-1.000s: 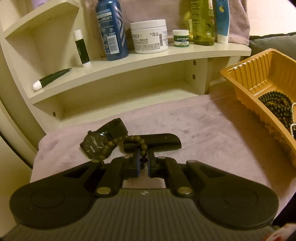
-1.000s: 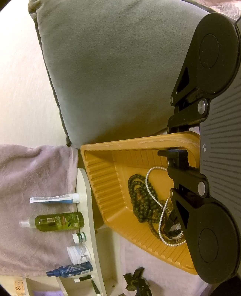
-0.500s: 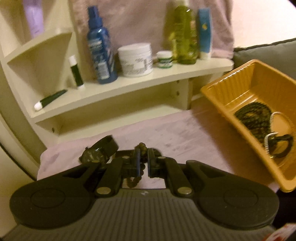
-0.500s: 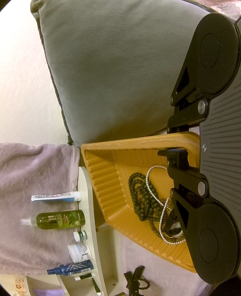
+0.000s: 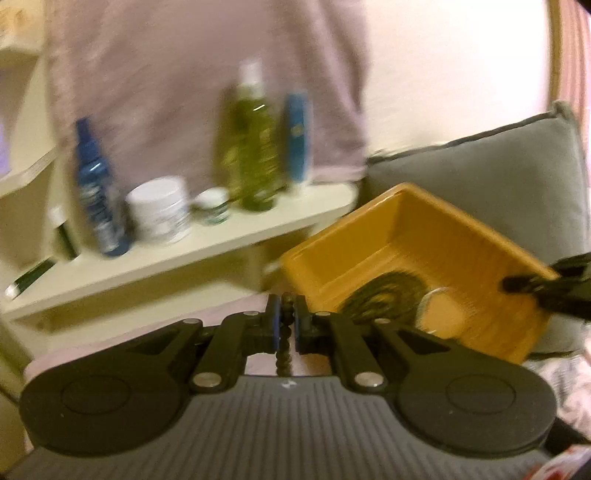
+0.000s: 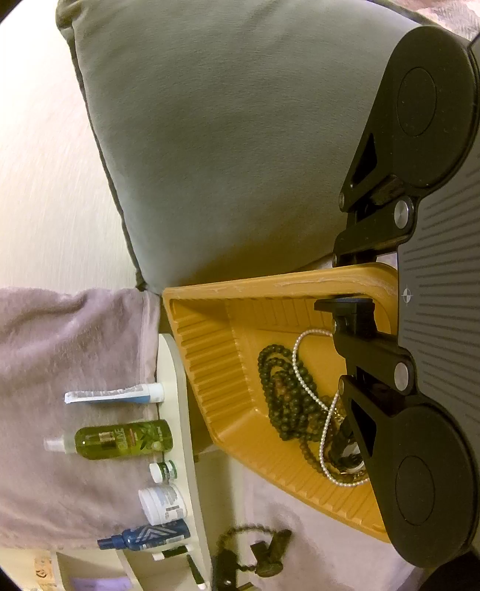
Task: Organize jewelry
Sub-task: 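Carry the bead bracelet into the orange tray and open the left gripper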
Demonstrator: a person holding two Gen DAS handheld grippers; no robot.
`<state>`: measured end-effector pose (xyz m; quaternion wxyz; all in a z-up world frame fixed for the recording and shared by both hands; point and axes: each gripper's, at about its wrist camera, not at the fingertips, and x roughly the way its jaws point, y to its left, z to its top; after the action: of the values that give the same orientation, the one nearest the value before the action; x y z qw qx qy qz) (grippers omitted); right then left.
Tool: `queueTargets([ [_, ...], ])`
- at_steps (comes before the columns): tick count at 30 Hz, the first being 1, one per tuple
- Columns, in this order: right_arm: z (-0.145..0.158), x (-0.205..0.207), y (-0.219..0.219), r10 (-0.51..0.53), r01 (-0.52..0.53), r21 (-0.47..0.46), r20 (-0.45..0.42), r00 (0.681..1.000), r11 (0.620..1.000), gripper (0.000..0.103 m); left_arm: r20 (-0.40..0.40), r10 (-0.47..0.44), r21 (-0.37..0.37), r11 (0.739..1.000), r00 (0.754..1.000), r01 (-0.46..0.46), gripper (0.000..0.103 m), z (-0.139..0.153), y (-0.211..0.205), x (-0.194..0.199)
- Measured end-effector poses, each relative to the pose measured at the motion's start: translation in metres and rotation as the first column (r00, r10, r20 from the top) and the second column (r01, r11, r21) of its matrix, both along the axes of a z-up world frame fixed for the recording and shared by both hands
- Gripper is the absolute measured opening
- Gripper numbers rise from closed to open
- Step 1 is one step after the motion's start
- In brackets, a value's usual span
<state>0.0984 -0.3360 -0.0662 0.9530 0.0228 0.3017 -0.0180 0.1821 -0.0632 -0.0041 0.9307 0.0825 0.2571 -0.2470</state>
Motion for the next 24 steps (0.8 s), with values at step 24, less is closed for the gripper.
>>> queueTargets([
  [24, 0.003, -0.002, -0.001, 0.002, -0.002, 0.017, 0.005, 1.000, 1.000, 0.004, -0.109, -0.250, -0.089, 0.966, 0.962, 0.241, 0.006, -0.011, -0.103, -0.012],
])
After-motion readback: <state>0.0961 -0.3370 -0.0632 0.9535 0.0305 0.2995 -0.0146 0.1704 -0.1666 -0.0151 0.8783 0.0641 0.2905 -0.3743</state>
